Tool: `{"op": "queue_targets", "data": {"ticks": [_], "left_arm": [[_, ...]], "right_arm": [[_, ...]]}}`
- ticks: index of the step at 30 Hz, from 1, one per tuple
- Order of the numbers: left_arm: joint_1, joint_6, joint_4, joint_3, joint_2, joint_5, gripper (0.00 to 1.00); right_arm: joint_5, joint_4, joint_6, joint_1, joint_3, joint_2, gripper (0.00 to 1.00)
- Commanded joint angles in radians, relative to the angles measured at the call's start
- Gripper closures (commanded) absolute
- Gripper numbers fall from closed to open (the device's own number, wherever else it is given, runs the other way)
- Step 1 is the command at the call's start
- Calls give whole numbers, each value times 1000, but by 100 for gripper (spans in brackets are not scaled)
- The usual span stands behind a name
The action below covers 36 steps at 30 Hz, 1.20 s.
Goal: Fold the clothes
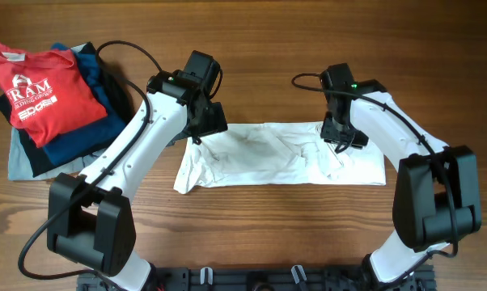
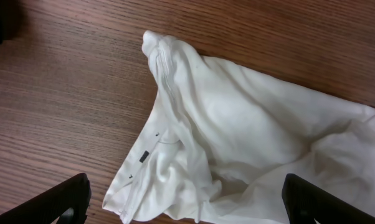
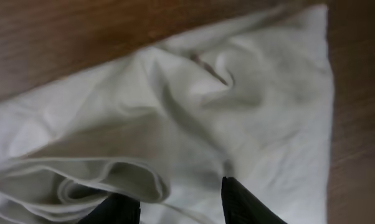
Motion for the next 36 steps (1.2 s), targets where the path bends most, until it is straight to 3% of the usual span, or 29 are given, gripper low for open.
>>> {"op": "queue_targets", "data": {"ticks": [1, 5, 11, 16, 19, 28, 36], "left_arm": [[2, -2, -1, -5, -6, 10, 1], [2, -2, -2, -5, -6, 10, 1], [2, -2, -1, -5, -6, 9, 1], [2, -2, -1, -5, -6, 9, 1], [2, -2, -1, -5, -6, 9, 1], [2, -2, -1, -5, -6, 9, 1], [2, -2, -1, -5, -6, 9, 1]], "right_arm": [[-182, 92, -105, 4, -8, -26, 57], [-449, 200, -258, 4, -8, -26, 57], [-489, 173, -341, 4, -8, -26, 57], [-336, 83, -322, 3, 22, -51, 57], [-169, 24, -252, 3, 60, -121, 55], [68, -125, -113, -7, 45, -205, 51], [85, -130, -37, -57, -92, -205, 52]]}}
